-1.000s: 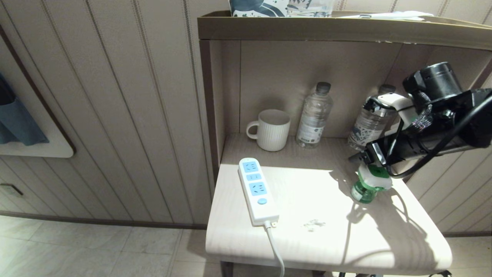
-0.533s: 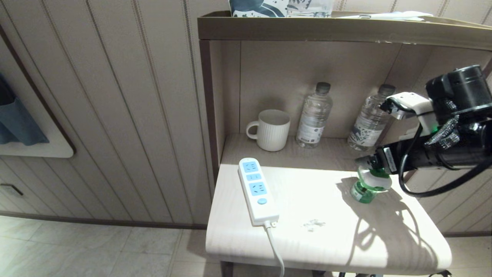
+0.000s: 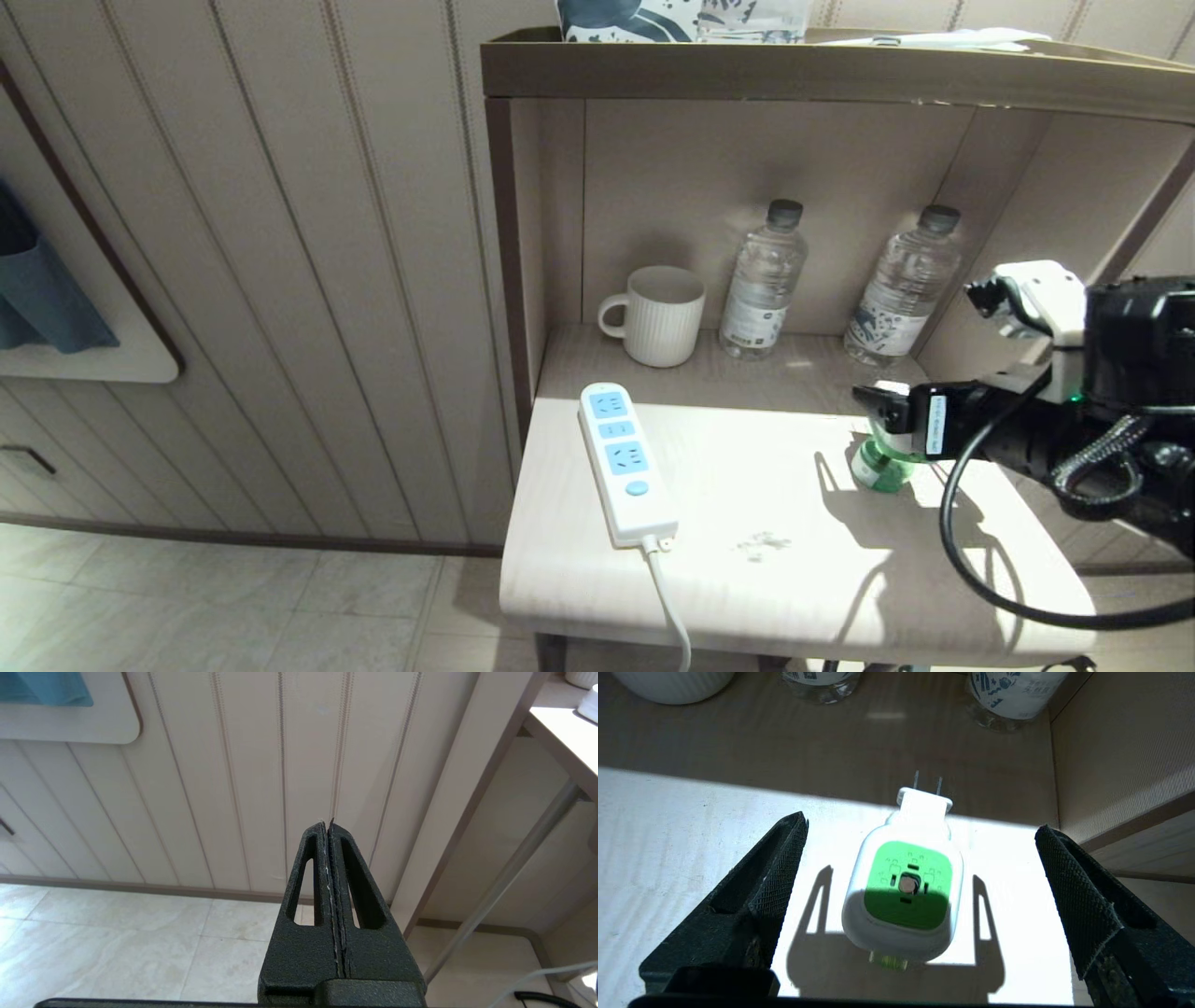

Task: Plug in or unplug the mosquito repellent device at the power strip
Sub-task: Pick up the mosquito repellent liquid

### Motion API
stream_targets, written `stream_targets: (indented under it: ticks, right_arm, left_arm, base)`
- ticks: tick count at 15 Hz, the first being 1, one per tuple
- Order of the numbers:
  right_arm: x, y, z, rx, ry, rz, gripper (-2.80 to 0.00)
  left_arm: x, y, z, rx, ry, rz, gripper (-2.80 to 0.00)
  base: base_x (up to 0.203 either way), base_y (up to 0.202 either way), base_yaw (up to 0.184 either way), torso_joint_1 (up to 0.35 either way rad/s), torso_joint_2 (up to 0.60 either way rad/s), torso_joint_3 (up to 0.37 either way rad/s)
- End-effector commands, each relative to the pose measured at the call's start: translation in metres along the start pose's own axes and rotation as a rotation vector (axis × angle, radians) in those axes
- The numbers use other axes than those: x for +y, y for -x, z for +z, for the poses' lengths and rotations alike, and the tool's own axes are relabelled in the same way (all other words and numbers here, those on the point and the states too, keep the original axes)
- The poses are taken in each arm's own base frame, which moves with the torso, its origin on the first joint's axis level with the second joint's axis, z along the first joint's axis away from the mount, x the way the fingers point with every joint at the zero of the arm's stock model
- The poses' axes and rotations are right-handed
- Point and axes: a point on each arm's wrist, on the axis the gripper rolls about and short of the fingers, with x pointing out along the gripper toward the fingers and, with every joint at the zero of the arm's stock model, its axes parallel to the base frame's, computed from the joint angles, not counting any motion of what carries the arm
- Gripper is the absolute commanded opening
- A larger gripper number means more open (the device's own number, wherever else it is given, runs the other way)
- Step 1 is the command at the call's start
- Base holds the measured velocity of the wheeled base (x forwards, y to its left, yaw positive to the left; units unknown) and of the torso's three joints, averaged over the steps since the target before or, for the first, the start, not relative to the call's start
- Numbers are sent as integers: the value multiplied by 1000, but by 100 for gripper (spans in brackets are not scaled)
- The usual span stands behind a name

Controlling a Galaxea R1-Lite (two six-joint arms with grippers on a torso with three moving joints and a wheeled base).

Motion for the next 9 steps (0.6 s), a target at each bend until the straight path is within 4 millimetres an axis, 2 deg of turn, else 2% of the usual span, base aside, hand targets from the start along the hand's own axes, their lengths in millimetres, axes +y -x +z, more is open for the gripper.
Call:
stream_targets:
  ticks: [1, 6, 9]
  right_arm:
    - [-1, 5, -5, -21, -22, 5, 0]
    - [-1, 16, -20, -151, -68, 38, 0]
    - [2, 20, -31, -134, -61, 61, 0]
  left_arm:
    - [0, 0, 0, -2, 1, 0, -280]
    - [0, 0, 0, -2, 0, 0, -280]
    - [0, 0, 0, -2, 1, 0, -280]
  base:
    - [0, 0, 0, 0, 0, 0]
    - [0, 0, 0, 0, 0, 0]
    - [0, 0, 0, 0, 0, 0]
